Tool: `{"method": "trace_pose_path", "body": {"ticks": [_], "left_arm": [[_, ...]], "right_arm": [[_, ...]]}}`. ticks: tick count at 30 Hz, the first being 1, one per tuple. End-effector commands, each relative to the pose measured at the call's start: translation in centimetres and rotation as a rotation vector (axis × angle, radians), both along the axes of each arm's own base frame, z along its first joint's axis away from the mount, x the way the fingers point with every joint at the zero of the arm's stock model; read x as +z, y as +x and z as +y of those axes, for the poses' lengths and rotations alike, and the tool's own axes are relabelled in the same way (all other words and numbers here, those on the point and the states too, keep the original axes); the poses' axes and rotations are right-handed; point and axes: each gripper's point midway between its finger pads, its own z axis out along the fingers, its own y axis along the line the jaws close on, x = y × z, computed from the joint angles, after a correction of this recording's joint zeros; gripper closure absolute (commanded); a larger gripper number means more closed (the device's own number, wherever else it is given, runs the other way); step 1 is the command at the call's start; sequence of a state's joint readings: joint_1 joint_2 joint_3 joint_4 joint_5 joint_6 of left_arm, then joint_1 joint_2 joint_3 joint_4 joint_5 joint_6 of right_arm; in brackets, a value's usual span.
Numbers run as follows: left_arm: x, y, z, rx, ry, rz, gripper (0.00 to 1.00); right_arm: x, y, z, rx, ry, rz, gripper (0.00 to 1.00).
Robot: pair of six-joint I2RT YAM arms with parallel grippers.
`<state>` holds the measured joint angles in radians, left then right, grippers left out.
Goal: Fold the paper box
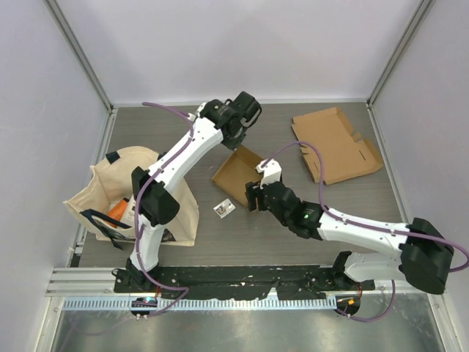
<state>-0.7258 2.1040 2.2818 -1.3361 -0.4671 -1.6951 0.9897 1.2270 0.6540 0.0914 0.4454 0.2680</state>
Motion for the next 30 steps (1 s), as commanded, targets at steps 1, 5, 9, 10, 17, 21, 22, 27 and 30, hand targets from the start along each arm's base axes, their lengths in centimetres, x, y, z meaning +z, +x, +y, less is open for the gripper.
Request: {"method": "trace_pose_path", "body": {"ticks": [1, 5, 9, 10, 17, 21, 22, 27, 30], "left_arm": [[1.2, -2.7, 3.5, 0.029, 0.069, 0.058, 1.00], [0.6, -2.1, 2.9, 0.001, 0.083, 0.054, 0.98], [0.5, -0.9, 2.2, -0.063, 0.094, 0.026, 0.98], [0.4, -0.8, 2.2, -0.065, 0.094, 0.024, 0.98], [0.0, 0.0, 2.4, -0.026, 0.076, 0.020, 0.92], [0.0, -0.1, 2.5, -0.020, 0.069, 0.029, 0.87], [-0.1, -0.2, 2.4, -0.020, 0.068, 0.033, 0.86], [0.1, -0.1, 2.5, -0.019, 0.064, 0.030, 0.84], [0.5, 0.0, 2.8, -0.027, 0.076, 0.020, 0.73]], "right_arm": [[6.1, 0.7, -2.4, -0.105, 0.120, -0.145, 0.30], [5.0, -3.2, 0.1, 0.180, 0.108, -0.041, 0.27], [2.9, -3.2, -0.8, 0.124, 0.071, 0.019, 0.27], [2.8, -2.8, -1.4, 0.064, 0.079, 0.024, 0.27], [3.7, 0.5, -6.5, -0.175, 0.174, -0.078, 0.24], [3.6, 2.7, -6.3, -0.070, 0.218, -0.101, 0.24], [4.5, 2.8, -4.8, 0.020, 0.258, -0.127, 0.24], [4.3, 4.7, -3.0, 0.106, 0.196, -0.152, 0.27], [4.4, 6.1, -3.6, 0.059, 0.149, -0.188, 0.27]]}}
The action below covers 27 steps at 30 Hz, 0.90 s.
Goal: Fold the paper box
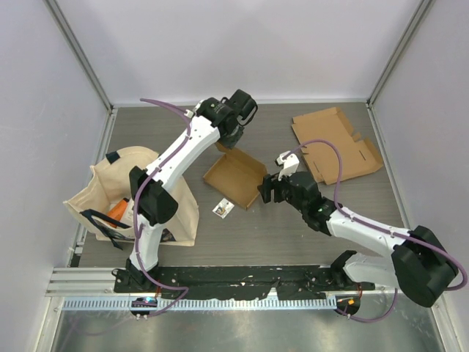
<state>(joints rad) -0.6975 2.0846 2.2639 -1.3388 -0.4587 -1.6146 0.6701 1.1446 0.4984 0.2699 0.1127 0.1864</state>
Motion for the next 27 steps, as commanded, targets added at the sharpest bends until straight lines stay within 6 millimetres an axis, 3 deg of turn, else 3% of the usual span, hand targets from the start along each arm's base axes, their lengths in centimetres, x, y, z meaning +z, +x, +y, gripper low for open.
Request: {"method": "trace_pose_path", "body": {"ticks": [1, 4, 10, 11, 14, 17, 18, 19, 20, 21, 22, 24, 25, 27], "left_arm": [[0.4, -0.1, 1.3, 0.005, 0.041, 0.006, 0.71], [0.6, -0.3, 1.6, -0.012, 0.053, 0.007, 0.64], [3.0, -0.7, 3.2, -0.098, 0.137, -0.040, 0.48], [3.5, -1.1, 3.8, -0.136, 0.172, -0.046, 0.41], [5.7, -2.0, 5.1, -0.255, 0.233, -0.120, 0.33], [7.6, -4.1, 6.2, -0.489, 0.286, -0.266, 0.29], [5.3, -4.4, 6.1, -0.582, 0.326, -0.289, 0.27], [8.2, -6.6, 6.1, -0.665, 0.255, -0.400, 0.26], [8.4, -7.6, 5.6, -0.741, 0.226, -0.452, 0.25], [6.6, -8.2, 4.9, -0.844, 0.231, -0.503, 0.24], [8.6, -10.2, 4.8, -0.900, 0.180, -0.602, 0.24], [7.0, -13.3, 2.5, -1.099, 0.079, -0.644, 0.24], [7.0, -14.4, 2.4, -1.161, 0.086, -0.664, 0.24], [4.4, -17.0, 1.5, -1.278, 0.119, -0.595, 0.26]], "right_arm": [[5.7, 3.2, 1.2, -0.005, 0.043, -0.209, 0.27], [5.1, 5.3, -0.5, -0.109, -0.013, -0.231, 0.27], [5.5, 7.5, 0.6, -0.072, -0.024, -0.275, 0.29], [5.1, 7.6, 1.0, -0.053, -0.030, -0.270, 0.33], [4.7, 8.3, 1.3, 0.000, -0.044, -0.276, 0.47], [4.7, 8.8, 2.0, 0.084, -0.014, -0.267, 0.58], [4.5, 8.6, 2.3, 0.109, -0.013, -0.260, 0.61], [4.4, 8.6, 2.3, 0.116, -0.016, -0.259, 0.65], [4.3, 8.7, 2.0, 0.120, -0.023, -0.264, 0.67], [4.0, 8.9, 2.0, 0.122, -0.029, -0.263, 0.69], [4.0, 8.7, 2.1, 0.147, -0.025, -0.263, 0.73], [3.5, 9.2, 1.4, 0.146, -0.032, -0.253, 0.76], [3.3, 8.9, 1.7, 0.189, -0.024, -0.241, 0.78], [3.3, 9.5, 1.1, 0.205, -0.023, -0.222, 0.80]]}}
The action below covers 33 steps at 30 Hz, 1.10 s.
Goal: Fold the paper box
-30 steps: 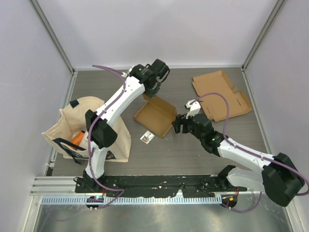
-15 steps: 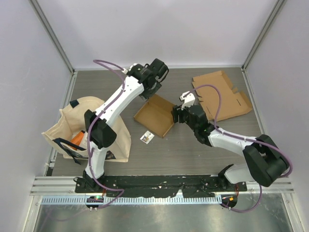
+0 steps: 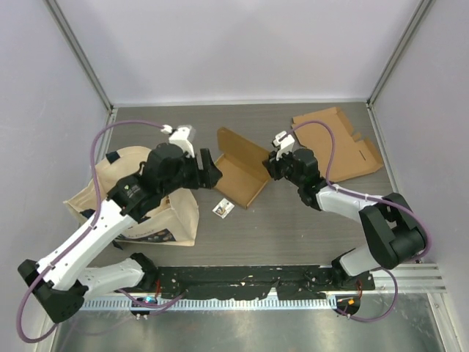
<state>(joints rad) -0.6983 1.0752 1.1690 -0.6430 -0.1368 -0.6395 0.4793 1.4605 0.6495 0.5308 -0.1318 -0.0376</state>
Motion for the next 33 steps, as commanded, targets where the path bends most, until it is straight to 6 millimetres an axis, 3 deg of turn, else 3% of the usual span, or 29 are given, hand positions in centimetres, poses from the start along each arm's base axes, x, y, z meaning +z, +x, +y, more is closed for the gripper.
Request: {"method": "trace_pose_path", "body": {"ticks": [1, 3, 4, 5, 8, 15, 16, 21, 27, 33], "left_arm": [[-1.7, -3.4, -5.2, -0.413, 0.103, -0.134, 0.26], [-4.7, -3.6, -4.8, -0.392, 0.296, -0.118, 0.26], [-5.9, -5.1, -6.0, -0.455, 0.368, -0.121, 0.26], [-8.2, -5.3, -6.7, -0.494, 0.462, -0.092, 0.26], [-11.5, -4.9, -7.4, -0.511, 0.627, -0.017, 0.29], [-16.0, -2.5, -8.5, -0.535, 0.757, 0.014, 0.29], [-17.5, -2.5, -8.6, -0.550, 0.758, 0.067, 0.29], [-19.7, -0.3, -6.2, -0.430, 0.701, 0.206, 0.31], [-22.1, 0.6, -4.6, -0.404, 0.652, 0.316, 0.27], [-24.0, 0.3, -4.6, -0.437, 0.633, 0.390, 0.26]], "right_arm": [[2.3, 1.3, 0.6, 0.111, 0.026, -0.052, 0.82], [2.1, 1.4, 0.2, 0.141, 0.006, -0.040, 0.83], [1.9, 1.5, 0.0, 0.146, 0.004, -0.031, 0.84], [2.1, 1.6, 0.0, 0.162, 0.012, -0.029, 0.84], [2.6, 2.3, -1.2, 0.172, 0.036, -0.018, 0.87], [2.1, 3.2, -4.1, 0.160, -0.019, 0.030, 0.90], [2.3, 3.2, -4.3, 0.156, -0.006, 0.026, 0.90], [2.1, 3.2, -5.2, 0.139, 0.023, 0.029, 0.90], [2.0, 3.4, -5.4, 0.136, 0.046, 0.035, 0.92], [1.7, 3.4, -5.3, 0.134, 0.056, 0.041, 0.92]]}}
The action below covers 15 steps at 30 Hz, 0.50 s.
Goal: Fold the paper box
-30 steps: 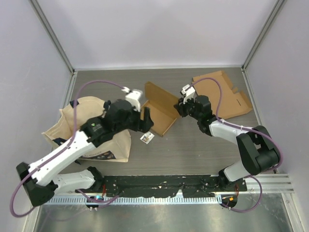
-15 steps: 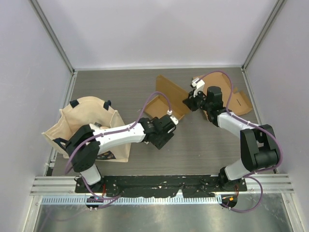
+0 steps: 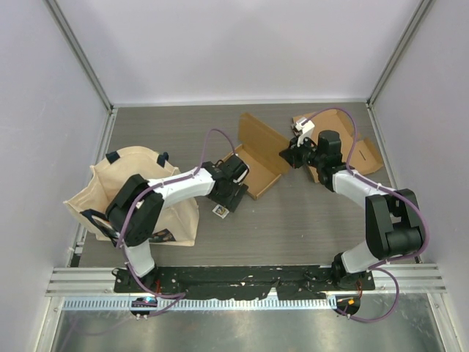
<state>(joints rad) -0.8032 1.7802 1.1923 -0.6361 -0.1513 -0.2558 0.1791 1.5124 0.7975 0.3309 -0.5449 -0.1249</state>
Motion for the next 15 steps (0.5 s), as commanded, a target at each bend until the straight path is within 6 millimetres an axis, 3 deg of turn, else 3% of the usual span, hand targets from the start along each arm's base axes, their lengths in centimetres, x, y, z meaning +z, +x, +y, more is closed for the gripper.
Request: {"method": "trace_pose_path", "body": {"ticks": [1, 5, 8, 9, 12, 15], "left_arm": [[-1.4, -0.7, -1.0, -0.019, -0.035, 0.061, 0.26], [-2.5, -1.3, -0.7, -0.007, -0.019, 0.092, 0.32], [-2.4, -1.5, -0.4, 0.003, -0.021, 0.086, 0.45], [-2.1, -1.4, -0.4, 0.009, -0.025, 0.078, 0.53], [-1.8, -1.7, -0.2, 0.024, -0.020, 0.067, 0.62], [-0.2, -1.7, -0.2, 0.043, -0.043, 0.027, 0.65]], "right_arm": [[0.9, 0.5, 0.3, 0.013, 0.032, -0.042, 0.93], [1.0, 0.4, 0.2, 0.006, 0.033, -0.048, 0.94], [1.1, 0.4, 0.2, 0.000, 0.032, -0.051, 0.94], [1.1, 0.5, 0.1, -0.004, 0.031, -0.052, 0.94], [1.2, 0.4, 0.0, -0.008, 0.032, -0.053, 0.94], [0.8, 0.3, 0.0, -0.012, 0.028, -0.044, 0.94]]}}
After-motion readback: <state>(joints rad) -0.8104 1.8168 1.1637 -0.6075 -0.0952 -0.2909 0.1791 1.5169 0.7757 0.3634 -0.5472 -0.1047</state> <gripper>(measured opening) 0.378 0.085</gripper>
